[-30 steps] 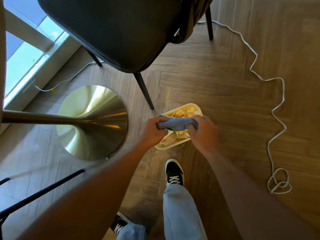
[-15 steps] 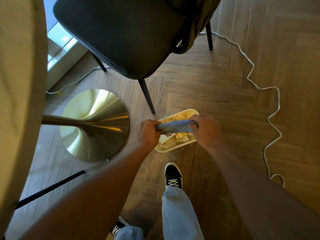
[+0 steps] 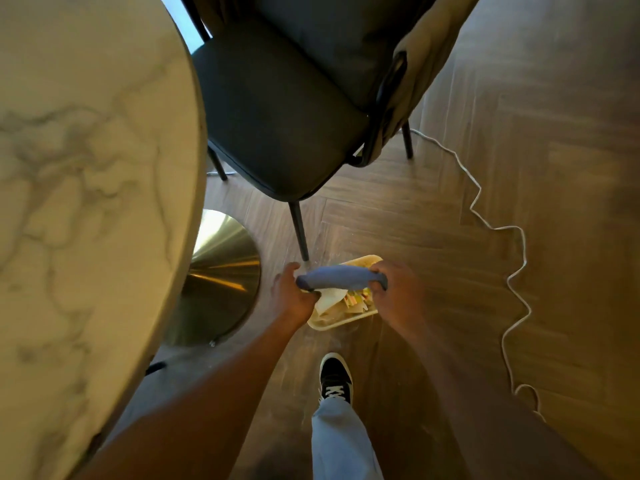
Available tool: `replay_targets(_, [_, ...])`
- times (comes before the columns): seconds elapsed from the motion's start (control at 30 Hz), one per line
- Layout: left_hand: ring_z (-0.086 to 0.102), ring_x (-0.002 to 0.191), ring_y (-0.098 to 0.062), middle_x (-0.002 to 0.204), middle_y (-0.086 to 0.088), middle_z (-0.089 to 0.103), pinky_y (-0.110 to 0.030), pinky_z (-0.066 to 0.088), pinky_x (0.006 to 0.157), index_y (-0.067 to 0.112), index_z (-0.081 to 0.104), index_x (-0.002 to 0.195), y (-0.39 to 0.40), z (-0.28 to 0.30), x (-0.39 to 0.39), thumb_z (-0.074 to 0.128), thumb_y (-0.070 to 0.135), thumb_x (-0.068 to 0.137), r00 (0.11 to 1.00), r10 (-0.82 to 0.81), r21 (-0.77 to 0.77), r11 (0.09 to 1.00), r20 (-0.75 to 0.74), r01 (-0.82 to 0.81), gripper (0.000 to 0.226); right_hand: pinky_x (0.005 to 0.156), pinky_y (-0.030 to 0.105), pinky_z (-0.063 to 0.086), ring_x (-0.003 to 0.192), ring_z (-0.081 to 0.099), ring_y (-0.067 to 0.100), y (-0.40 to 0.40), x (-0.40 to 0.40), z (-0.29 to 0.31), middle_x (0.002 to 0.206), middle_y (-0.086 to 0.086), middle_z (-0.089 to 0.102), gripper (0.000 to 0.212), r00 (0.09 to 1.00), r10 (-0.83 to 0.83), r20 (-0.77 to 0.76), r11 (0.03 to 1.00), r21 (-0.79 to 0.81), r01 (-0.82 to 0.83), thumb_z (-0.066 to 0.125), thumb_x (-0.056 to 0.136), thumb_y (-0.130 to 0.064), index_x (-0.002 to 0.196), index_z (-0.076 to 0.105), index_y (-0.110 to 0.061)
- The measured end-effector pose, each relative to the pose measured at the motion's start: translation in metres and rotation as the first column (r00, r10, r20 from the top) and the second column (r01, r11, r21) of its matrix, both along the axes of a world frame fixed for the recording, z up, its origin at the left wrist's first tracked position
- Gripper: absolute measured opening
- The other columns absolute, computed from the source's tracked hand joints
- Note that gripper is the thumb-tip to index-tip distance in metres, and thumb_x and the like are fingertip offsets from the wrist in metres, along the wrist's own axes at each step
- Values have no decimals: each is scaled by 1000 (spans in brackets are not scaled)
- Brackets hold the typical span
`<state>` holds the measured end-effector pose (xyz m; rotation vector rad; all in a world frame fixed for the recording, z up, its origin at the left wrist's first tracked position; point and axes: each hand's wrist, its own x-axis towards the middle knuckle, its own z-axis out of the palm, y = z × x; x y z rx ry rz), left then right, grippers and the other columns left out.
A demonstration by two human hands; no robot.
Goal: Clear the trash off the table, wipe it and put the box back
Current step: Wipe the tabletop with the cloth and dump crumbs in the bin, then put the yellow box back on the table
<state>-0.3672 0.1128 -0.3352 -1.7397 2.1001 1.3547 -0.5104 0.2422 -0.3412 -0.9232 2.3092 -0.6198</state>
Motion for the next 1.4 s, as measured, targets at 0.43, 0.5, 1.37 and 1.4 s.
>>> replay_targets(0.43, [58, 108, -13, 120, 0, 58, -32, 51, 92, 20, 47, 136, 66, 130, 65, 58, 10, 89, 958, -72, 186, 974, -278, 127, 49, 54, 22, 35, 63, 52, 9, -10, 68, 141, 81, -3, 58, 35, 940, -159, 301, 984, 127, 126, 57, 86, -17, 121, 56, -21])
replay_targets(0.5, [56, 113, -12, 128, -1, 58, -33, 50, 96, 26, 47, 137, 72, 156, 83, 59, 21, 85, 948, -108, 172, 971, -300, 165, 54, 64, 21, 38, 78, 54, 11, -14, 85, 165, 92, -4, 59, 32, 910, -158, 383, 986, 105, 126, 55, 86, -12, 116, 61, -19])
replay_targets(1.37, [62, 99, -11, 106, 1, 69, -31, 51, 87, 19, 66, 109, 50, 402, 540, 56, 13, 91, 830, 54, -284, 925, -555, -251, 22, 87, 38, 54, 100, 67, 21, -69, 449, 354, 103, 2, 73, 36, 521, 603, 604, 738, -174, -652, 82, 67, -25, 101, 71, -20])
replay_targets(1.4, [62, 100, -10, 106, 1, 68, -29, 51, 88, 18, 66, 110, 51, 397, 566, 57, 12, 91, 801, 128, -260, 906, -584, -334, 22, 87, 43, 54, 100, 67, 25, -75, 468, 349, 104, 5, 73, 44, 494, 609, 620, 723, -179, -667, 85, 63, -37, 102, 72, -20])
